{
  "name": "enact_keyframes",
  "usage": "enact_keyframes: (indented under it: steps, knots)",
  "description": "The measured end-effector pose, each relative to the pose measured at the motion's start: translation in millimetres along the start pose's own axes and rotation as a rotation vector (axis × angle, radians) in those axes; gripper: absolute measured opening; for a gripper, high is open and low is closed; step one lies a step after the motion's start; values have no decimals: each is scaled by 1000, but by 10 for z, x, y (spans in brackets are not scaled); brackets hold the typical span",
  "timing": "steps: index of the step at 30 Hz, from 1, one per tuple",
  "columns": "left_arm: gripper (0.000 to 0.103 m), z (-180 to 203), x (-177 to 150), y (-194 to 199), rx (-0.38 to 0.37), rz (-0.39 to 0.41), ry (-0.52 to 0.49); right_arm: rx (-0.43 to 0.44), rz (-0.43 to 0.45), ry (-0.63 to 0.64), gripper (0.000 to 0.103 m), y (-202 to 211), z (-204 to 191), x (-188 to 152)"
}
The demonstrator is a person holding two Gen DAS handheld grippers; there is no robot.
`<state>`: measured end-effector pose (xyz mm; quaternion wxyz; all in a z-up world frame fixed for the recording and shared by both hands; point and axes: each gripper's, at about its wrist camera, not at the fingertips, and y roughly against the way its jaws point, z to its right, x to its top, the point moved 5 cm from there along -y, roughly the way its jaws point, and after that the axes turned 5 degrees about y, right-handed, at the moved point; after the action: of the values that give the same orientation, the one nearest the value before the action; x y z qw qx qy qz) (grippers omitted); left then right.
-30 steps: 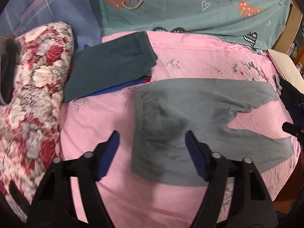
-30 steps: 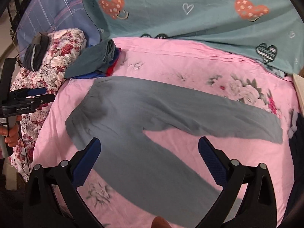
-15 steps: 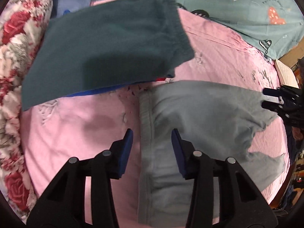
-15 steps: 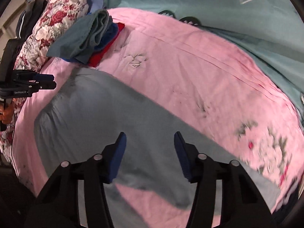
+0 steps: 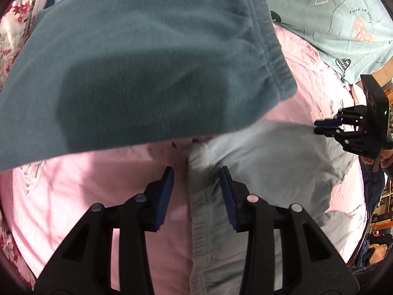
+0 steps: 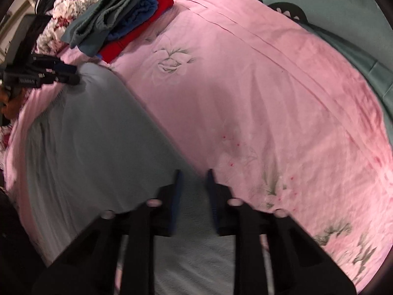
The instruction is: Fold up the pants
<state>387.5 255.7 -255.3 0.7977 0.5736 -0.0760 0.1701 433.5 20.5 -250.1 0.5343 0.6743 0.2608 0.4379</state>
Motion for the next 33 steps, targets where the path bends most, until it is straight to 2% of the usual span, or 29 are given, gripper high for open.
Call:
enact_keyframes:
  steps: [1,3,5,6,9,14,18,23,27,31,32,33]
  knots:
    - [36,17,29,-8,-8,5,-1,-9,1,16,1,13,-33,-10]
    - [21,58,63,-26,-23,10,-4,-15,4,26,1,52,-93,-32]
    - [16,85,81,-21,-13,24,-4,-23,18,9,1,142,-139,-48]
    - [7,101,86,-1,-13,34,-3,-30,29,2,1,210,-166,-54]
    - [7,179,75,169,-40,72,-6,-46,68,-7,1,505,-295,-94]
    - [7,411,-50,647,-65,142,-89,-93,115,46,1,1084,-685,-305]
    - [7,553,-388,1045,-68,177,-158,-118,120,113,1,1360,-1127,-557]
    - [8,433,-947,1267,-55,149,-164,-75,90,142,1,1308,-1751,-943]
    - [9,285,-1356,1154,-19,101,-133,-19,44,125,1,1041,-2194,-1233]
    - [9,146,-1692,947,12,54,-84,-7,-8,71,1,722,-2390,-1464]
    - [13,130,-1737,914,24,48,-78,-10,-14,61,1,671,-2392,-1491]
    - [27,65,-1795,925,32,49,-69,-16,-23,48,1,617,-2397,-1524]
